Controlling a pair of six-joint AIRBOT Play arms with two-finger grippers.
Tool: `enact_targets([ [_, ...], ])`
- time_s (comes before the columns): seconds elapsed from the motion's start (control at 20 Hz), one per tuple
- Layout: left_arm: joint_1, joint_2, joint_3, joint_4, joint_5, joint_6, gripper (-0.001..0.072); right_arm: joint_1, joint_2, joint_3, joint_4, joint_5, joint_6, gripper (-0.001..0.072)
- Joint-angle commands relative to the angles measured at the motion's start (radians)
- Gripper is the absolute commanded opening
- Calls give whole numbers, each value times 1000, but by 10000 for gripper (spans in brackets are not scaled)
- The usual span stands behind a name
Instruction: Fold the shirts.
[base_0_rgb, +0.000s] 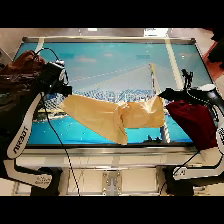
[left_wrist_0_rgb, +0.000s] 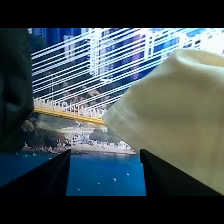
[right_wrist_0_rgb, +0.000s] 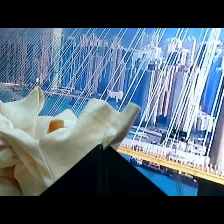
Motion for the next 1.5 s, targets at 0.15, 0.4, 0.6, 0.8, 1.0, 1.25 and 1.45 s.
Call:
enact_targets([
  [0.15,212,1,-95,-272,61,-106,467,0,0,6,-24,16,0,24],
  [0.4,406,-29,-113,-669,153,-72,467,0,0,6,-18,45,0,24],
  [0.6,482,-89,-113,-782,154,-21,468,0,0,6,19,52,0,24],
  [0.8,487,-145,-113,-796,132,26,468,0,0,6,66,46,0,24],
  [1.0,487,-198,-113,-886,136,114,468,0,0,6,82,53,0,24],
  [1.25,487,-219,-110,-924,181,193,9,0,0,7,138,69,0,24],
  [1.45,488,-154,-73,-977,189,276,10,-6,74,11,127,80,0,24],
])
